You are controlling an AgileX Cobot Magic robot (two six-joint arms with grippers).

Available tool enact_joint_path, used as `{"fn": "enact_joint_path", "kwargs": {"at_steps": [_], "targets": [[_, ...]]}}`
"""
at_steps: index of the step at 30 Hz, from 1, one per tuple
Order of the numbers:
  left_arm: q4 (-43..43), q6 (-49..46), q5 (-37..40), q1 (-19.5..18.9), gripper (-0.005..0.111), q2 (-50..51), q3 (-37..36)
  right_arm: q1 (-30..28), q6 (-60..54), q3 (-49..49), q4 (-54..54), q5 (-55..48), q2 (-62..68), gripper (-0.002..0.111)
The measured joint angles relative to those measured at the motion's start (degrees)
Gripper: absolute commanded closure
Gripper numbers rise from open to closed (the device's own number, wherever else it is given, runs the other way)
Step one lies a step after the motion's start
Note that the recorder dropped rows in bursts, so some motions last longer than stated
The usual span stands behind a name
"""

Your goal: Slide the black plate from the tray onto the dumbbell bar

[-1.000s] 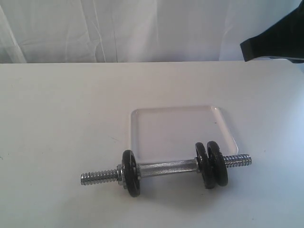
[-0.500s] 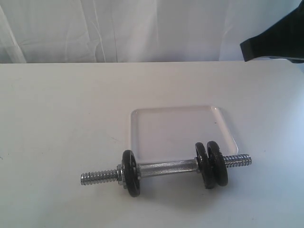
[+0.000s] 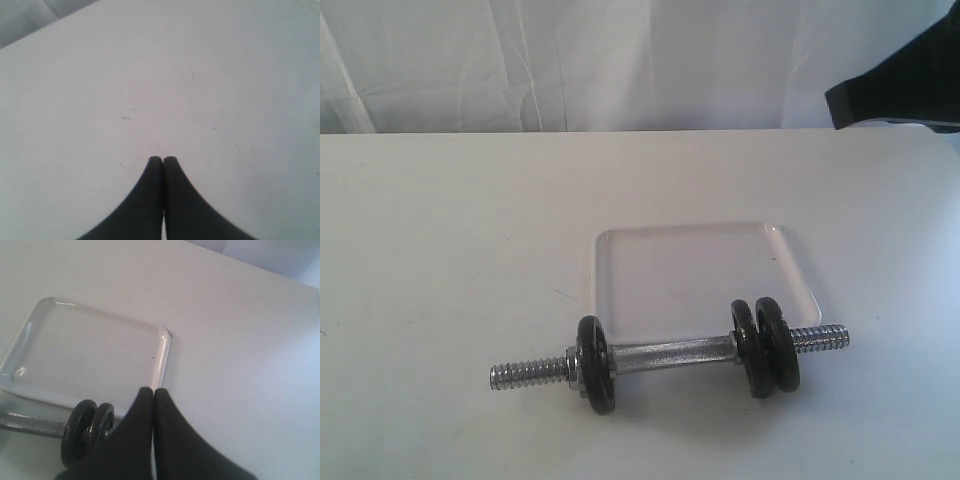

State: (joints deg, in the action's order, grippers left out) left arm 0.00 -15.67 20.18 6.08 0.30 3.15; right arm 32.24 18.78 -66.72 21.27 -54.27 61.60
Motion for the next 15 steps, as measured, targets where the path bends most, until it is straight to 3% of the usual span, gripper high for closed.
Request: {"fn": "enact_joint_path", "kwargs": {"at_steps": [7,15], "targets": [[-0.6,4.5,-6.3,0.0,0.107,0.0,-2.8,0.0,0.0,0.0,0.0,0.0,0.0,0.108],[-0.6,13.8,-6.7,0.0,0.107,0.0,-2.8,0.0,0.0,0.0,0.0,0.0,0.0,0.108]]}}
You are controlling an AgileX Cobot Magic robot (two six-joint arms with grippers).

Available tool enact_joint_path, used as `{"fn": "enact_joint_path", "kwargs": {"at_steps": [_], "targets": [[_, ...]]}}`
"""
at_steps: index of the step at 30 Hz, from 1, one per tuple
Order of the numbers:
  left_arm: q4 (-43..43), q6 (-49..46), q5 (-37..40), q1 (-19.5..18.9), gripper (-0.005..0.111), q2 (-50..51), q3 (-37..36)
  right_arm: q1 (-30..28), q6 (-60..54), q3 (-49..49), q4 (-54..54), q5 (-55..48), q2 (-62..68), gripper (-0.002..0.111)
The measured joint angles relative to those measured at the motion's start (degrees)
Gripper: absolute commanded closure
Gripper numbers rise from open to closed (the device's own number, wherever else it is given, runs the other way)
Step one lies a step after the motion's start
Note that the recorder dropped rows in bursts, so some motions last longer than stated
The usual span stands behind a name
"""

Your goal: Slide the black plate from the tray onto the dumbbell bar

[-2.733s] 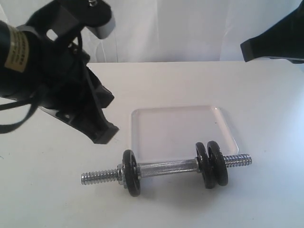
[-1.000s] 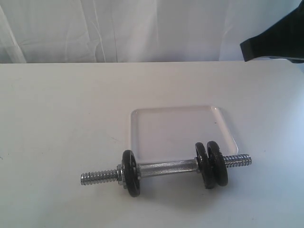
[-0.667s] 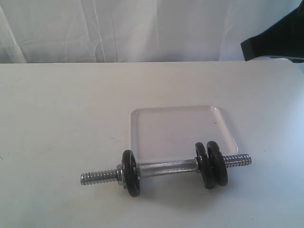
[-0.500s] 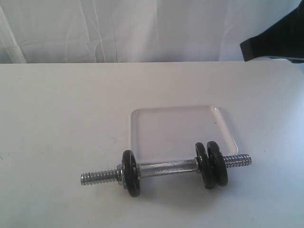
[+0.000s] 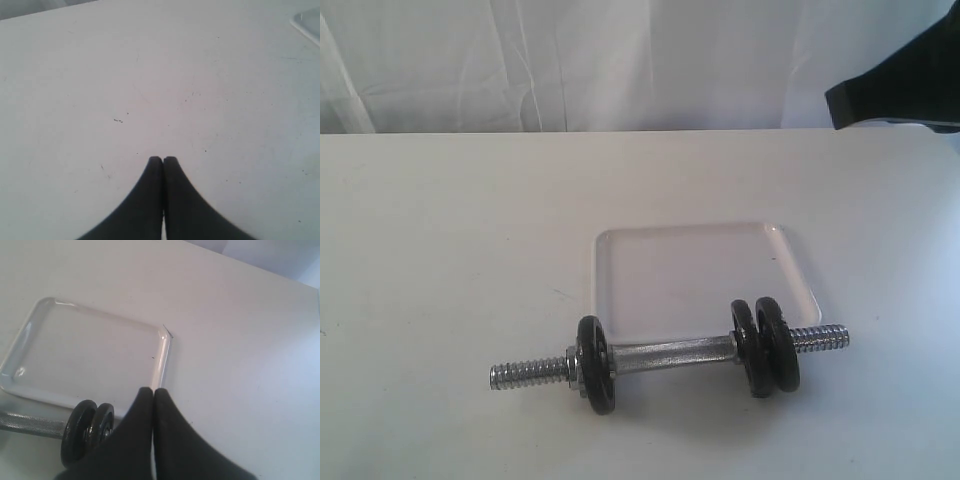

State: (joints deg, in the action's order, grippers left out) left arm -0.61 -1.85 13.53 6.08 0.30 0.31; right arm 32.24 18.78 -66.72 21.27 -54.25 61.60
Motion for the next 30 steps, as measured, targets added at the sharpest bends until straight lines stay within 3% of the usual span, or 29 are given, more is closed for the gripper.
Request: {"fn": "enact_joint_path", "kwargs": {"at_steps": [30], "targets": [[0.0,2.4,-1.2,0.0,0.107,0.0,0.0,0.0,0.0,0.0,0.0,0.0,0.0,0.108]]}}
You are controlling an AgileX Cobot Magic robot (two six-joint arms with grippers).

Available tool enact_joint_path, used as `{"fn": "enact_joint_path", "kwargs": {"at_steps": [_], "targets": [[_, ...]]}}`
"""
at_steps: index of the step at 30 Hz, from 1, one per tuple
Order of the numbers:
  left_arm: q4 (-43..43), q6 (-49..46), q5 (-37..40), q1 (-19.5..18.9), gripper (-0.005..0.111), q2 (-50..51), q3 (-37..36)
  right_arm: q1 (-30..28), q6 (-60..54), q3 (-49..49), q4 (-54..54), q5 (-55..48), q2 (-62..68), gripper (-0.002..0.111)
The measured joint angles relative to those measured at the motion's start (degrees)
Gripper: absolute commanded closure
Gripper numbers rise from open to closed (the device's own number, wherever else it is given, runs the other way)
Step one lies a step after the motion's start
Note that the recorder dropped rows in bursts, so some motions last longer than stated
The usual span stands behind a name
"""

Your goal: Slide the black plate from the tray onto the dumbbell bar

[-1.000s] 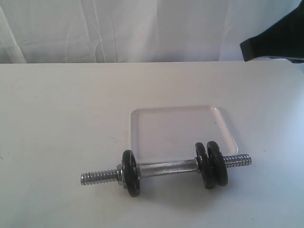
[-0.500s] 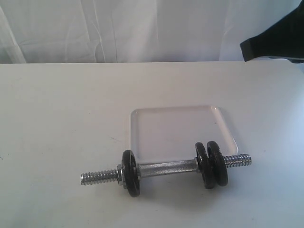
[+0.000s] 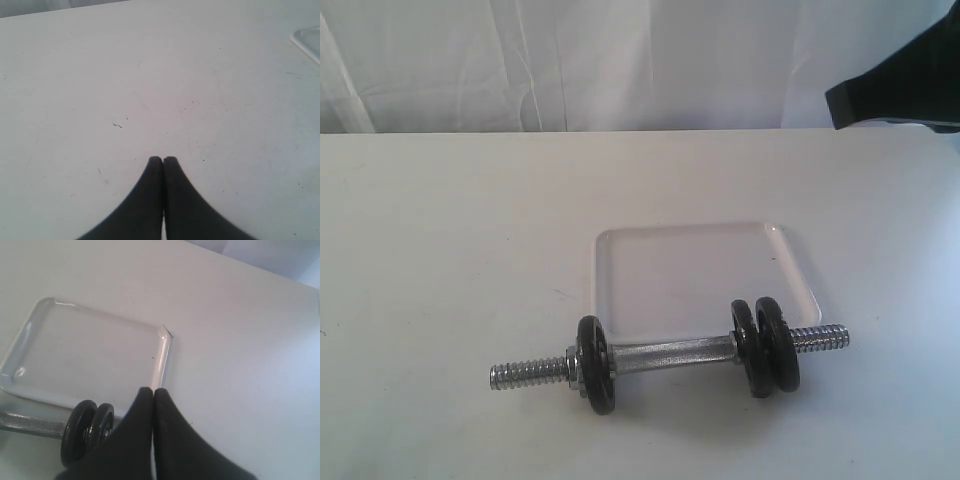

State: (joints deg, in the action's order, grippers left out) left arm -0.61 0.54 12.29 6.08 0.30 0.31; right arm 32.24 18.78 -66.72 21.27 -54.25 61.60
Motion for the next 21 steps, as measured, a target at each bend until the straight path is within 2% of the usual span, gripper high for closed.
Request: {"fn": "enact_joint_path", "kwargs": {"at_steps": [21], "targets": [[0.0,0.0,-0.5,0.0,0.107,0.0,0.0,0.0,0.0,0.0,0.0,0.0,-0.8,0.108]]}}
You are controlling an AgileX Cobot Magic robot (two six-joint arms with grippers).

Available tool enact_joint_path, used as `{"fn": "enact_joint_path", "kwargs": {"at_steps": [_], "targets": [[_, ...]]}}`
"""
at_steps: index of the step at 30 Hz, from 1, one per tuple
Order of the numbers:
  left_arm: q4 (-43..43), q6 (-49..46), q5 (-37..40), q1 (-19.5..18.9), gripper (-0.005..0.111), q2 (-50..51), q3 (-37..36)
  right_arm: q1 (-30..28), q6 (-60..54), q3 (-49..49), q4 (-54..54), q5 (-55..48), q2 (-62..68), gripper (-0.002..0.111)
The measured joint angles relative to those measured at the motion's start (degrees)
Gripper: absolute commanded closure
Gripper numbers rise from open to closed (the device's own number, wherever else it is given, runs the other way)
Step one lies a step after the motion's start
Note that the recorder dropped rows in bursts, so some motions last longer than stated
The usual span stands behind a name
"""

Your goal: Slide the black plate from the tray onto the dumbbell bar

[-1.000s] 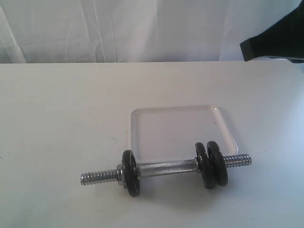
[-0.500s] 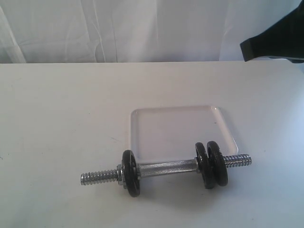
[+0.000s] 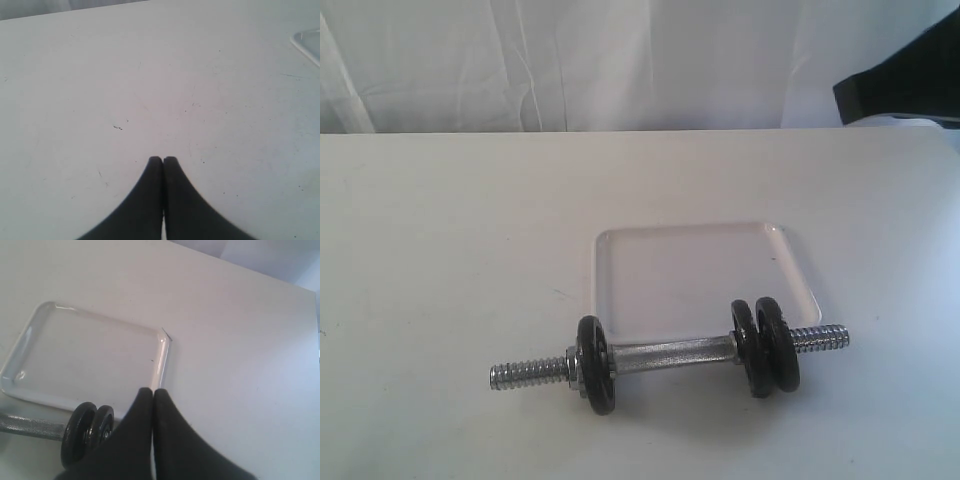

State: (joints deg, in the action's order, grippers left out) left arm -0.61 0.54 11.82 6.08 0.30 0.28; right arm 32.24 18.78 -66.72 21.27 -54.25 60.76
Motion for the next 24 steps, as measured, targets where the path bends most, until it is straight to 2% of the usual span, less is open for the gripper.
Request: {"fn": "enact_joint_path", "kwargs": {"at_steps": [7,18,24], "targets": [[0.0,0.0,0.0,0.0,0.107,0.0,0.0,0.0,0.0,0.0,-0.3,0.2,-2.9,0.108],[0.0,0.0,0.3,0.0,0.107,0.0,0.0,0.0,0.0,0.0,-0.4,0.5,-30.0,0.108],[0.0,0.3,0.4,0.0,0.107,0.0,0.0,0.0,0.0,1.3,-0.4,1.2,-31.0,0.108]]}}
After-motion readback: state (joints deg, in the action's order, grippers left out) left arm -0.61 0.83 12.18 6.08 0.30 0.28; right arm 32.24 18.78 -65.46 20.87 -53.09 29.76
